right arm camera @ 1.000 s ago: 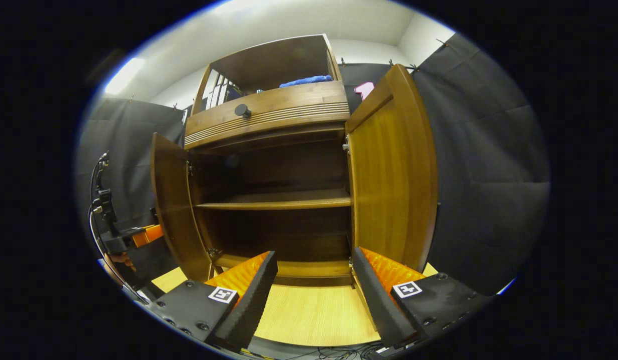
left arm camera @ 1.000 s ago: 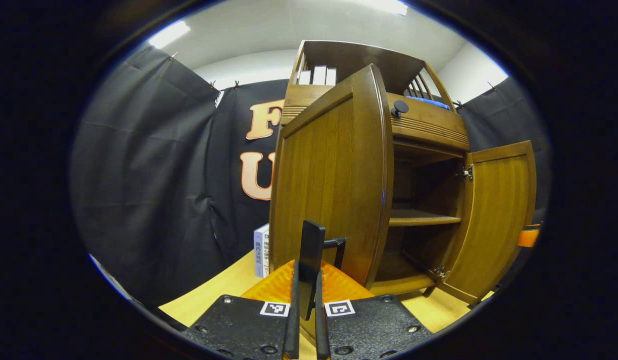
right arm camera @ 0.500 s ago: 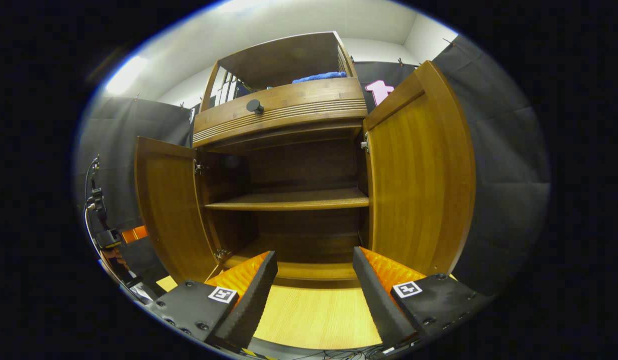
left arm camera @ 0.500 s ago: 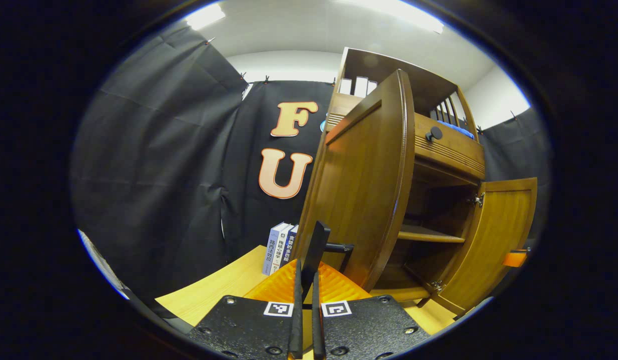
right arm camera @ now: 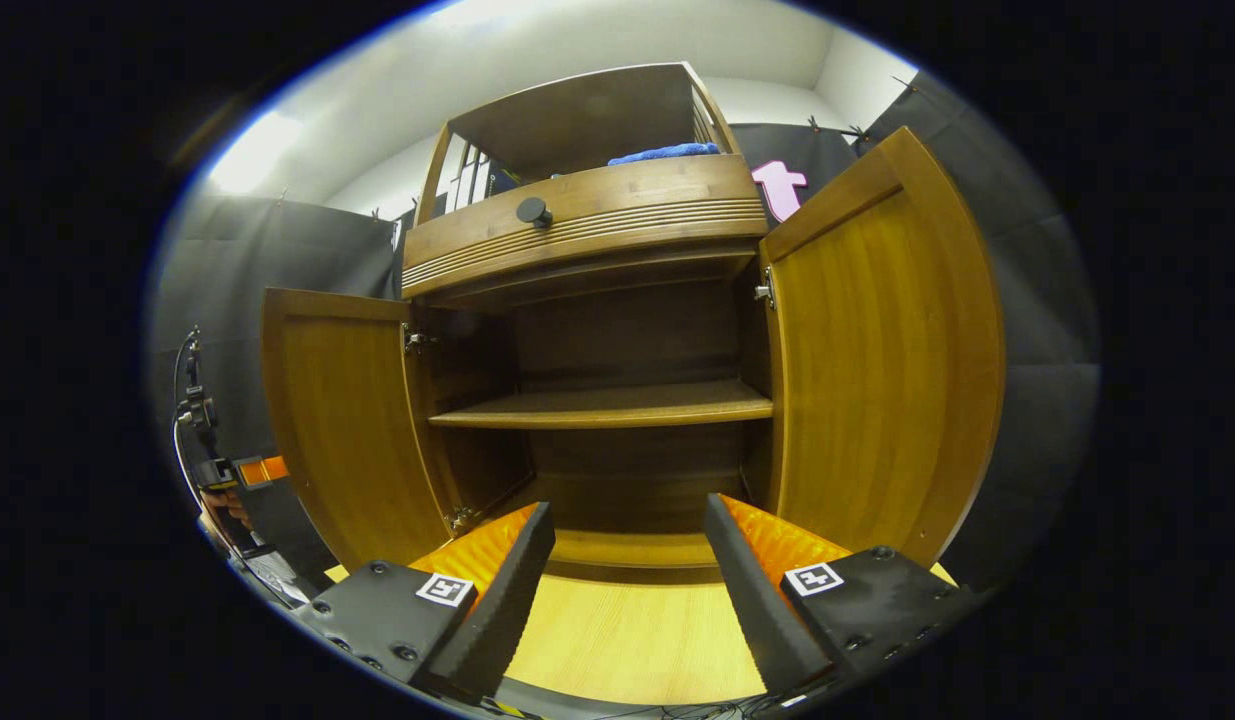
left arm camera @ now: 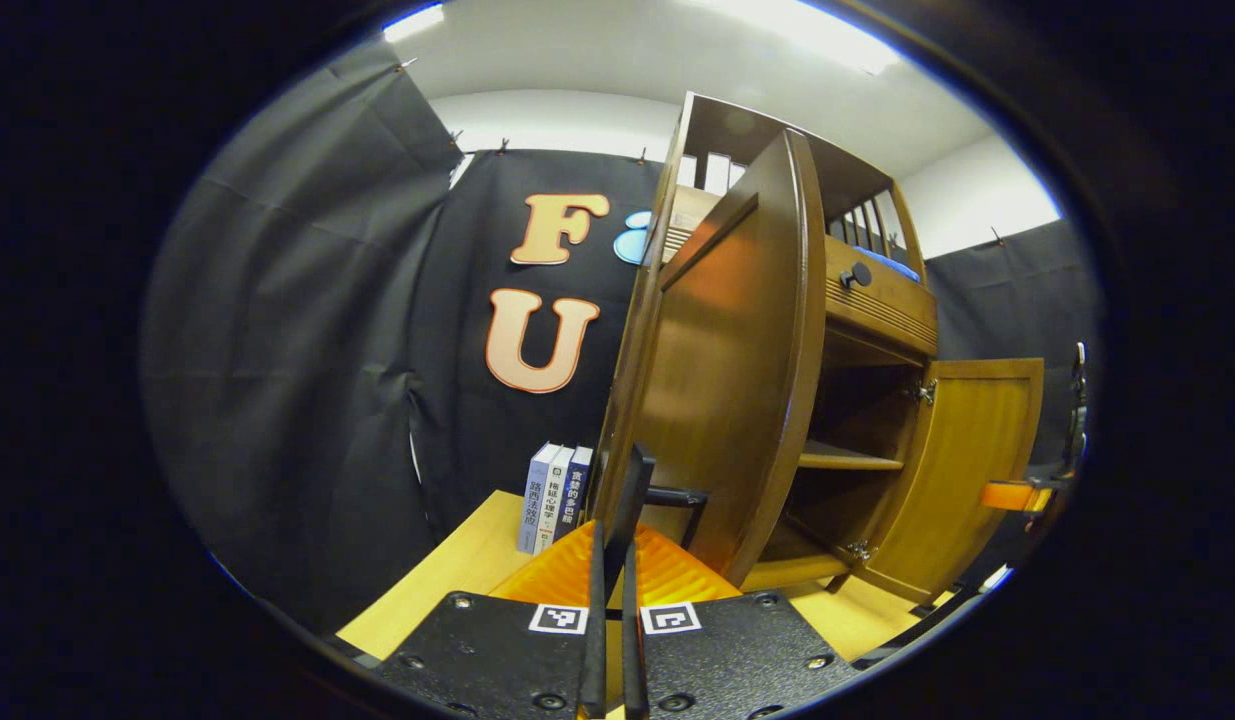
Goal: Open the right door of the double-door shoe cabinet with the right hand, and open the left door with the left hand.
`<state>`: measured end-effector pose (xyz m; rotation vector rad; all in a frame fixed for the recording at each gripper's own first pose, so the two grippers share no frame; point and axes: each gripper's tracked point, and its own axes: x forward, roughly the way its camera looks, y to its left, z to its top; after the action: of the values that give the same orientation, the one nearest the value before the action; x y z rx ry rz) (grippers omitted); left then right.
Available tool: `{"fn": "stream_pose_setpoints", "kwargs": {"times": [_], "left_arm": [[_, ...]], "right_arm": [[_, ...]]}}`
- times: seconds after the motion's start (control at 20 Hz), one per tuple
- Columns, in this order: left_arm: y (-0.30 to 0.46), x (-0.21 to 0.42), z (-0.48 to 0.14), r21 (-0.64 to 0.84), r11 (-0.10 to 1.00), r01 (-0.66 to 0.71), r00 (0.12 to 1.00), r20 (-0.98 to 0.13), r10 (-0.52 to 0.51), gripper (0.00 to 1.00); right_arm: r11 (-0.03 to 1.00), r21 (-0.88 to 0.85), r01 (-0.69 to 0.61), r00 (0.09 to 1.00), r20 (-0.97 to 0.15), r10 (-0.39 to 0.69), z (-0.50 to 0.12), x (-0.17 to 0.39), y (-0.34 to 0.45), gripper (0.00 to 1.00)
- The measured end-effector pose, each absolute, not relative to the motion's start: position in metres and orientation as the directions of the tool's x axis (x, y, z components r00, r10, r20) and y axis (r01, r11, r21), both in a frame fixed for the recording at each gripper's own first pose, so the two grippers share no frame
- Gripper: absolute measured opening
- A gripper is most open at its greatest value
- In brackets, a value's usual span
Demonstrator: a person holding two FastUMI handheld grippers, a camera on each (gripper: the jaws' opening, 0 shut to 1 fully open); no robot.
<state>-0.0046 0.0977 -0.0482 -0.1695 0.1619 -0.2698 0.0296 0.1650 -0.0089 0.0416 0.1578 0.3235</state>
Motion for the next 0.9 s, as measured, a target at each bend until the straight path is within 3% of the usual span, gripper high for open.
{"fn": "stream_pose_setpoints", "kwargs": {"times": [0.05, 0.1, 0.15, 0.25, 0.3, 0.45, 0.5, 0.55, 0.9], "left_arm": [[0.101, -0.003, -0.049, -0.178, 0.946, 0.272, 0.945, -0.134, -0.297, 0.06], [0.104, -0.003, -0.049, -0.174, 0.942, 0.287, 0.941, -0.132, -0.311, 0.05], [0.109, -0.001, -0.048, -0.176, 0.937, 0.301, 0.938, -0.122, -0.324, 0.05], [0.12, 0.005, -0.05, -0.21, 0.92, 0.331, 0.927, -0.107, -0.359, 0.05], [0.122, 0.007, -0.05, -0.246, 0.903, 0.354, 0.918, -0.093, -0.385, 0.06], [0.129, 0.008, -0.05, -0.337, 0.86, 0.384, 0.901, -0.07, -0.429, 0.07], [0.128, 0.009, -0.051, -0.326, 0.861, 0.39, 0.898, -0.072, -0.434, 0.08], [0.128, 0.008, -0.05, -0.296, 0.869, 0.395, 0.897, -0.079, -0.435, 0.1], [0.137, -0.027, -0.052, -0.235, 0.904, 0.357, 0.907, -0.145, -0.396, 0.07]], "right_arm": [[0.948, 0.062, -0.313, 0.936, -0.15, 0.319, -0.009, 0.028, 0.166, 0.98], [0.948, 0.059, -0.313, 0.936, -0.149, 0.318, -0.009, 0.029, 0.168, 0.89], [0.948, 0.059, -0.312, 0.937, -0.147, 0.318, -0.008, 0.029, 0.169, 0.98], [0.949, 0.062, -0.31, 0.938, -0.143, 0.316, -0.008, 0.028, 0.173, 0.98], [0.949, 0.064, -0.31, 0.938, -0.141, 0.316, -0.009, 0.028, 0.175, 0.89], [0.95, 0.066, -0.306, 0.941, -0.132, 0.313, -0.007, 0.027, 0.179, 0.89], [0.951, 0.065, -0.303, 0.942, -0.13, 0.309, -0.006, 0.028, 0.179, 1.0], [0.952, 0.06, -0.3, 0.943, -0.129, 0.306, -0.006, 0.028, 0.179, 0.89], [0.945, 0.067, -0.32, 0.936, -0.132, 0.326, -0.006, 0.041, 0.176, 0.89]]}}
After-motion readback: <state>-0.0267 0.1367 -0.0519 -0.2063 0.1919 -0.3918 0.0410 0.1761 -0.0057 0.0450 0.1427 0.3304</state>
